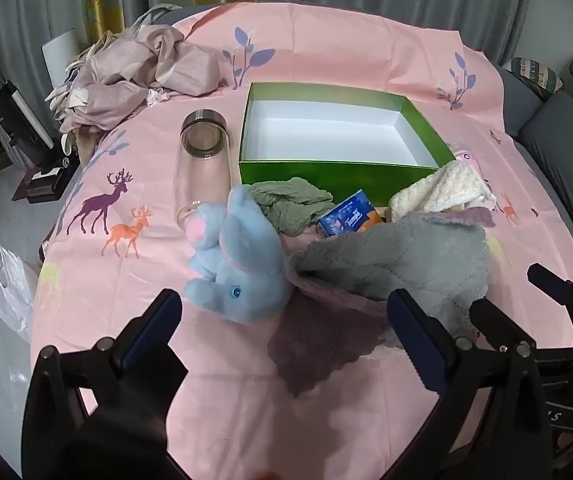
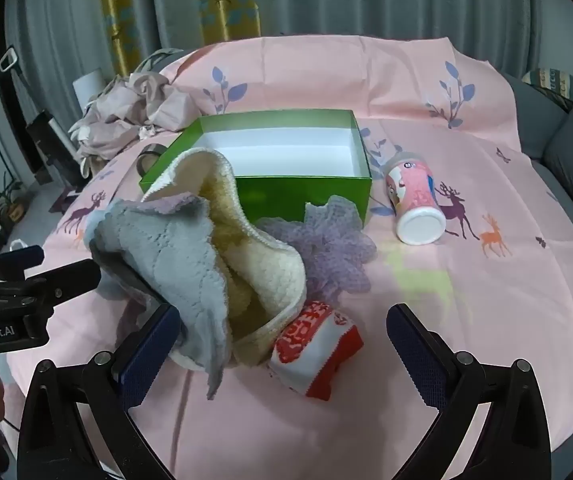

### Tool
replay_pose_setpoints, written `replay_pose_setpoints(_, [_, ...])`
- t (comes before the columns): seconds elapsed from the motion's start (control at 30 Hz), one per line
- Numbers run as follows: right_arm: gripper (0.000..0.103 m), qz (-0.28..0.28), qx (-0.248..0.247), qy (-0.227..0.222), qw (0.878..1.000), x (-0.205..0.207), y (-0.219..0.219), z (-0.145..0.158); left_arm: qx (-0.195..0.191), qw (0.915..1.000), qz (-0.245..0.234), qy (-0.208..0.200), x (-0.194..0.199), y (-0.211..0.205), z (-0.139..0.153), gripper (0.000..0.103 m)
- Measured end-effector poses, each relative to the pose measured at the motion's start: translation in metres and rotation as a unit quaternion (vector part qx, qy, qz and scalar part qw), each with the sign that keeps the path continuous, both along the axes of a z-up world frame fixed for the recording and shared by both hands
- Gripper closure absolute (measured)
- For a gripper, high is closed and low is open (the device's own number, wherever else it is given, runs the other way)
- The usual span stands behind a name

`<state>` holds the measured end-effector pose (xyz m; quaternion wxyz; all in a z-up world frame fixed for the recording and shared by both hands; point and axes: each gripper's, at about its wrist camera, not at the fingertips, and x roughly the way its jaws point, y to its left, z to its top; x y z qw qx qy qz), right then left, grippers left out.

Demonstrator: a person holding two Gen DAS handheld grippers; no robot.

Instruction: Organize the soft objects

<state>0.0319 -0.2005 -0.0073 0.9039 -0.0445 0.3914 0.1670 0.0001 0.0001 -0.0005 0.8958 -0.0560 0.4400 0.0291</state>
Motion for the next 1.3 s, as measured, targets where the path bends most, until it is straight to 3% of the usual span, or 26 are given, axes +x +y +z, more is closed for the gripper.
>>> replay_pose_setpoints(0.1, [0.0,-0.004,-0.004,-0.001,1.0,0.0,-0.002,-0.001,-0.001,1.0,0.001,0.007,0.001,0.003,-0.003,0.001])
replay_pose_setpoints(0.13, [0.0,-0.004,-0.003,0.0,1.0,0.0,-0.003,-0.001,0.022,0.9997,-0.002,-0.002,0.001,-0.004,-0.002,0.001])
replay_pose_setpoints(0.47, [0.0,-0.003,-0.012,0.001,1.0,-0.007,0.014,0.001,0.01,0.9999,-0.001,-0.001,-0.001,-0.004,0.0,0.001])
replay_pose_setpoints(1.3, [0.0,0.013,-0.013,0.003,1.0,-0.006,0.009,-0.006,-0.004,0.9999,-0.011,-0.001,-0.002,-0.007,-0.004,0.001])
